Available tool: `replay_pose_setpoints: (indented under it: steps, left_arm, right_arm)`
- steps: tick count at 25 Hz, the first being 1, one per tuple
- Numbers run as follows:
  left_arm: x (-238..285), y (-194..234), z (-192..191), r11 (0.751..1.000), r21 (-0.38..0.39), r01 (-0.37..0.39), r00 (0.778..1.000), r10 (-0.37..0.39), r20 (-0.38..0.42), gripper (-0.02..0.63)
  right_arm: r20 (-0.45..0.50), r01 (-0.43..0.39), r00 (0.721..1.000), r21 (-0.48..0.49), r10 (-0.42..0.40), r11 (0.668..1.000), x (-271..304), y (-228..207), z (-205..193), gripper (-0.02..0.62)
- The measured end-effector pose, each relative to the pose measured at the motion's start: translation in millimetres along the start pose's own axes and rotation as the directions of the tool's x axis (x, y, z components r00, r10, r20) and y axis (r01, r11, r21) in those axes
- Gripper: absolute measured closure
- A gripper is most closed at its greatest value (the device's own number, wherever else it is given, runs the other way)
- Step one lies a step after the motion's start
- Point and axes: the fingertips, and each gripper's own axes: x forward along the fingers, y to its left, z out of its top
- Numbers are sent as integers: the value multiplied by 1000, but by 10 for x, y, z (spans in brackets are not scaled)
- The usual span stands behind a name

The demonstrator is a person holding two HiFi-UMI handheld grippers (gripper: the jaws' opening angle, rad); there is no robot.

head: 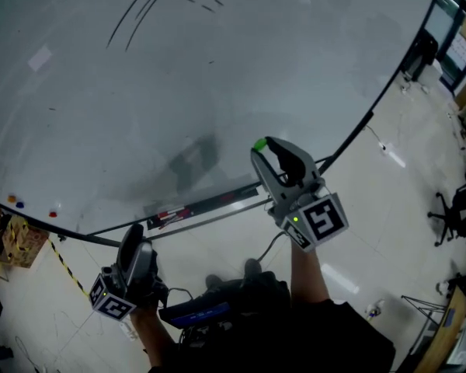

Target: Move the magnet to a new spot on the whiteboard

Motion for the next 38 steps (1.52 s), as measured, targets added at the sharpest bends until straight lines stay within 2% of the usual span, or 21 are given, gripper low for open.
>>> replay_pose_setpoints:
  steps: [2, 4, 7, 12, 19, 28, 38]
  left_arm:
    - [31, -26, 1, 999, 18, 32, 999, -32, -5, 390]
    - [69, -49, -31, 999, -7, 53, 999, -54, -9, 371]
    - [90, -77, -84, 996, -31, 86, 996, -86, -9, 368]
    - [116, -77, -165, 994, -49, 99, 995, -99, -15, 356]
    - [114, -85, -189, 995, -58, 80, 997, -80, -2, 356]
    - [19, -14, -215, 1000, 3, -1, 1000, 1, -8, 356]
    - [-82, 17, -180, 999, 9, -31, 999, 31, 12, 354]
  right_arm:
    - [23, -100, 995, 88, 98, 991, -224, 102, -27, 448]
    - [52, -158, 987, 158, 152, 975, -409, 163, -44, 448]
    - [67, -181, 983, 203, 171, 962, -609, 186, -80, 448]
    - [55, -172, 985, 228, 164, 958, -743, 143, -154, 448]
    - [31, -183, 983, 207, 180, 961, -706, 190, -187, 448]
    - [-22, -181, 982, 160, 187, 970, -537, 278, -330, 448]
    - [-102, -93, 990, 16, 94, 996, -127, 235, -502, 448]
